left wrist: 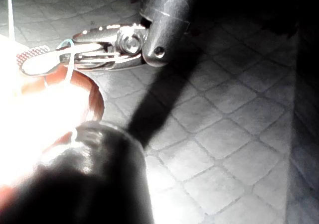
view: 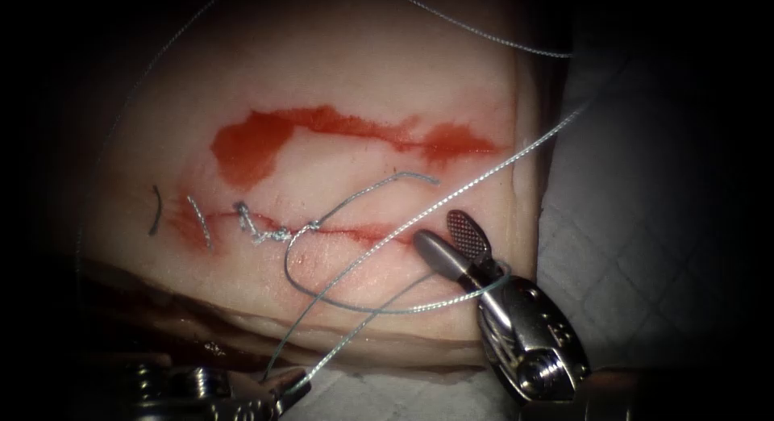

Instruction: Wound Closure

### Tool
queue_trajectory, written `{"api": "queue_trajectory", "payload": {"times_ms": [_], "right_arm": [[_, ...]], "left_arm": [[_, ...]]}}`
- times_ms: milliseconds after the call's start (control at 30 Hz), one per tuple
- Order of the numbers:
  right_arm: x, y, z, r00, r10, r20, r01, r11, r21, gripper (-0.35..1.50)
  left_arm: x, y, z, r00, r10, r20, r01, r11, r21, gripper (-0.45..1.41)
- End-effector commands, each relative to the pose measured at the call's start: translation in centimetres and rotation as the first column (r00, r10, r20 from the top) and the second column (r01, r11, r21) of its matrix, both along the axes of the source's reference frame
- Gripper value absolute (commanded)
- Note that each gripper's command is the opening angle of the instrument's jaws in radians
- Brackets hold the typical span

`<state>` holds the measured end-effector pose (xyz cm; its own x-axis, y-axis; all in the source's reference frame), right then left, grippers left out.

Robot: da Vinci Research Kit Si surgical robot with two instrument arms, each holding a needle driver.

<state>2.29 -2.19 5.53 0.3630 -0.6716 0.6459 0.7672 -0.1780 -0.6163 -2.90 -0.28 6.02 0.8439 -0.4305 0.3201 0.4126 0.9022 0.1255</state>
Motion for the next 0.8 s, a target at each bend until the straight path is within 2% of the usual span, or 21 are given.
{"api": "queue_trajectory", "payload": {"times_ms": [33,233,333,400,500,600,800], "right_arm": [[0.11,-0.02,0.06,1.0,-0.003,0.007,0.003,1.0,-0.008,0.49],[0.18,-0.04,0.05,1.0,-0.012,0.025,0.013,1.0,-0.021,0.59],[0.17,-0.05,-0.03,1.0,-0.014,0.011,0.014,0.999,-0.049,0.61],[0.16,-0.05,-0.16,0.999,-0.035,-0.022,0.033,0.994,-0.104,0.64],[0.2,0.01,-0.41,0.997,-0.038,-0.072,0.027,0.987,-0.157,0.69],[0.28,0.01,-0.6,0.991,-0.048,-0.121,0.029,0.987,-0.159,0.98],[0.32,-0.11,-0.86,0.973,-0.134,-0.189,0.095,0.975,-0.201,0.96]], "left_arm": [[-0.04,-0.01,0.03,1.0,0.001,0.001,-0.001,1.0,0.002,-0.43],[0.1,0.06,-0.05,1.0,0.009,0.007,-0.009,1.0,0.011,-0.45],[0.33,0.28,-0.15,1.0,0.008,0.018,-0.008,1.0,0.015,-0.45],[0.51,0.46,-0.17,1.0,-0.026,0.0,0.026,1.0,0.017,-0.45],[0.8,0.68,-0.08,0.995,-0.087,-0.044,0.088,0.996,0.001,-0.45],[1.0,0.79,0.11,0.99,-0.126,-0.067,0.124,0.991,-0.041,-0.45],[1.19,0.87,0.46,0.981,-0.173,-0.087,0.168,0.984,-0.061,-0.45]]}}
